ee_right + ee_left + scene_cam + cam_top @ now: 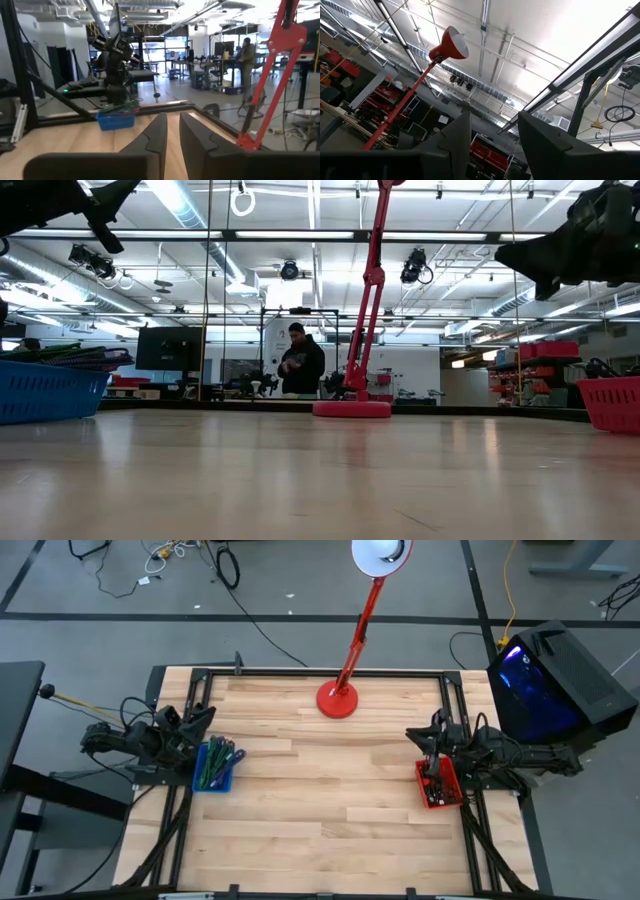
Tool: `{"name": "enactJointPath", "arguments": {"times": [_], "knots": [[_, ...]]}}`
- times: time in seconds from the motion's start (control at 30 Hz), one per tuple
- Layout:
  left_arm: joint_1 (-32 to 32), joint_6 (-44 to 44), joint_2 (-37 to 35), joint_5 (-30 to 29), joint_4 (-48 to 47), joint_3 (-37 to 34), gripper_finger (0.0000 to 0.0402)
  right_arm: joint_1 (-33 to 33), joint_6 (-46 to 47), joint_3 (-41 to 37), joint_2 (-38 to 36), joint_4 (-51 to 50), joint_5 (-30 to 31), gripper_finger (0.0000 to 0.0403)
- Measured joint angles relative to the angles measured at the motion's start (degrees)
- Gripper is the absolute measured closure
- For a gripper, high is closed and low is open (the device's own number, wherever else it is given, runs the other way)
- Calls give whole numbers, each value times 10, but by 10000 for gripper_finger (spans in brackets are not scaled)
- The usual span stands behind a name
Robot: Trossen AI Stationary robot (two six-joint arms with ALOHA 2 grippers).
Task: Pick & Place USB Port
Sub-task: Return to Home Position
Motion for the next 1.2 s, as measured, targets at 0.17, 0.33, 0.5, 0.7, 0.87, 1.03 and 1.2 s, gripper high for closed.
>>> {"name": "enactJointPath", "arguments": {"times": [0.17, 0.33, 0.5, 0.7, 0.87, 1.03, 1.2], "knots": [[0, 0, 0, 0, 0, 0, 234, 0, 12, 0, 0, 0, -2, 350], [4, 19, 0, 28, -71, 0, 234, 0, 12, 0, 0, 0, -2, 350], [3, 16, 0, 112, -318, 0, 234, 0, 11, 0, 0, 0, -2, 350], [47, 13, 0, 154, -403, 0, 234, 0, 11, 0, 0, 0, -2, 350], [125, 10, 0, 295, -403, 0, 234, 0, 11, 0, 0, 1, -1, 350], [139, 24, 0, 295, -403, 0, 234, 0, 11, 0, 0, 0, -1, 350], [139, -40, 0, 282, -402, 0, 234, 0, 11, 0, 0, 1, -1, 350]]}}
